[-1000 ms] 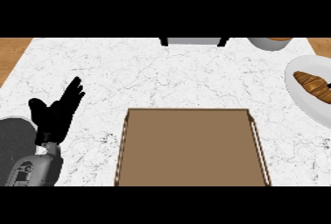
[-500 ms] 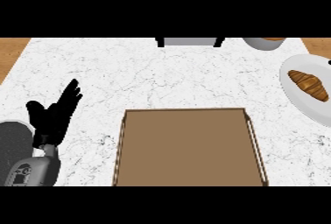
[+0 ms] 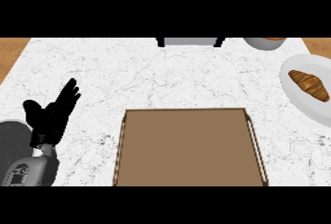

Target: Pick the croissant from the tray and place it in the plate

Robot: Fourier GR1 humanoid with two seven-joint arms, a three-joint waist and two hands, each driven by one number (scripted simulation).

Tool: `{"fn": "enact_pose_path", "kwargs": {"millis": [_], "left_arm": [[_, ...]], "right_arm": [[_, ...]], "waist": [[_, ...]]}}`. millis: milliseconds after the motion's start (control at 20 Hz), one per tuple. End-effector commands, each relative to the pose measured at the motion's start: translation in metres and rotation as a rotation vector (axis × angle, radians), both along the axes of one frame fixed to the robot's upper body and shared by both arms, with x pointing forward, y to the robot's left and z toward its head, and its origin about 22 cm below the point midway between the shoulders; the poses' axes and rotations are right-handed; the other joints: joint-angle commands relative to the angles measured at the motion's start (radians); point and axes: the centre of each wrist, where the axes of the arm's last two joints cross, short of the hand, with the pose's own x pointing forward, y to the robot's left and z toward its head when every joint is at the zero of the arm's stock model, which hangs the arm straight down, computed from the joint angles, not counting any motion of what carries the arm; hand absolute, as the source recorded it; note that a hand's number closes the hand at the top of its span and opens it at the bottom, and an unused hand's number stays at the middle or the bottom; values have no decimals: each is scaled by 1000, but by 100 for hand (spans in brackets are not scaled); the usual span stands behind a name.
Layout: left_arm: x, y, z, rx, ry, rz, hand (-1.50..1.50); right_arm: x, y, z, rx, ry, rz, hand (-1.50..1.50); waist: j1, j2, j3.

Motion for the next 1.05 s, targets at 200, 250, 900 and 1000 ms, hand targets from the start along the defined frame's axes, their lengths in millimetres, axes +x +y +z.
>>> {"fn": "enact_pose_path", "kwargs": {"millis": [200,250,900,1000], "left_arm": [[14,-19,-7,11,11,5,0],[12,-9,-7,8,-6,9,0],[-2,-14,-3,-9,8,-7,0],[-7,-9,1,5,-9,-12,0]], "right_arm": [[-33,-22,-6,-11,6,10,-150],[-48,-30,-26,-18,-3,-10,-150],[-83,-61,-20,-47,87,-82,-150],[-74,-53,-23,-23,81,-73,-150]], "waist": [[-9,-1,-1],[0,2,0],[7,2,1],[7,1,0]]}}
